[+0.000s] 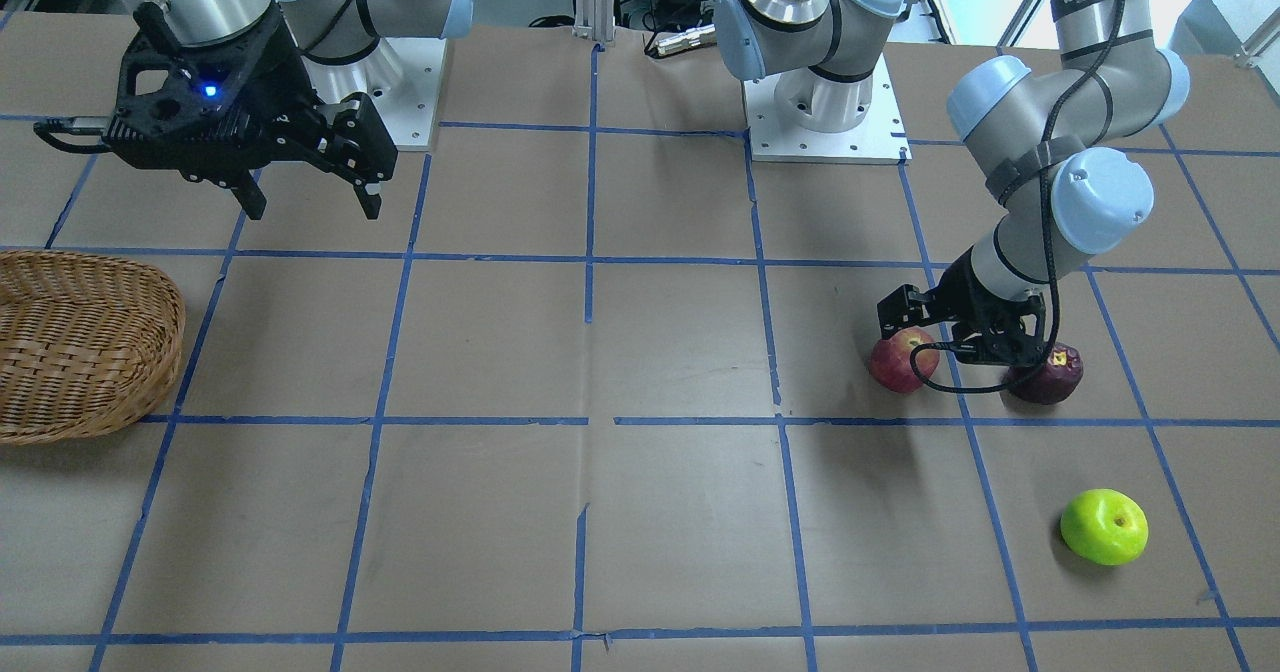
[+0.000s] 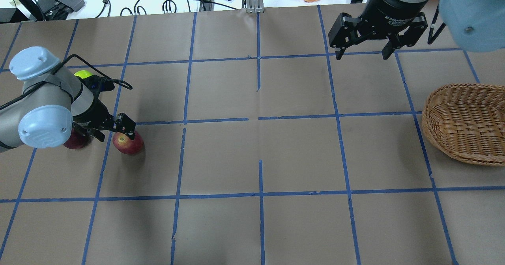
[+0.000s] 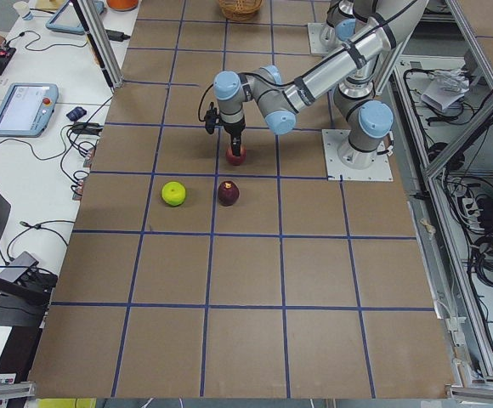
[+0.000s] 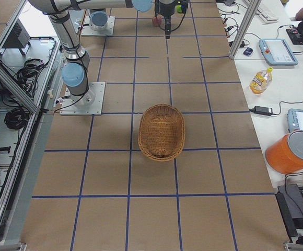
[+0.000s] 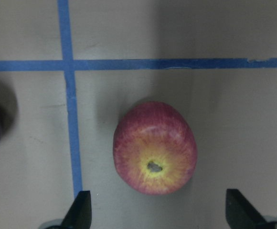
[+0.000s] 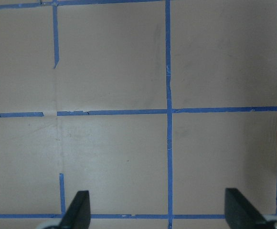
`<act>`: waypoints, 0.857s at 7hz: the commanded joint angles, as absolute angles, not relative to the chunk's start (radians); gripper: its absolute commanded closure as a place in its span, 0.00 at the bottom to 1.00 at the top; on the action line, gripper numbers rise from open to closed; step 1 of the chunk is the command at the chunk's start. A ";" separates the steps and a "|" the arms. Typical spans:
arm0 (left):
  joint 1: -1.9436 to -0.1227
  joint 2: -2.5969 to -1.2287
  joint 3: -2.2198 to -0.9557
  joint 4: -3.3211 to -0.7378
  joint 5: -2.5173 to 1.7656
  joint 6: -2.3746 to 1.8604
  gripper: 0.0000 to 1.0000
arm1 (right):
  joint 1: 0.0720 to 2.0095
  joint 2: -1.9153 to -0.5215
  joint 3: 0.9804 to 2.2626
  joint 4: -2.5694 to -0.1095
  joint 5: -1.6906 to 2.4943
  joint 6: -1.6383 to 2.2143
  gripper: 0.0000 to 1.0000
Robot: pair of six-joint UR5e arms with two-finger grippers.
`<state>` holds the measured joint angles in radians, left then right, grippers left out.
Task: Put all apples into basket
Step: 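Close the left gripper around the red apple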
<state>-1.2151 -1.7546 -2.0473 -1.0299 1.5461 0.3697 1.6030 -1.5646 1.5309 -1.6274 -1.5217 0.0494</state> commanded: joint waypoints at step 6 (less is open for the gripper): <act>-1.238 -1.821 -2.077 -0.870 1.503 0.347 0.69 | 1.603 -1.565 1.529 -1.628 -1.522 0.049 0.00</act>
<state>-1.2199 -1.8381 -2.0881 -0.8666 1.4982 0.3937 1.6030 -1.5654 1.5306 -1.6267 -1.5217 0.0495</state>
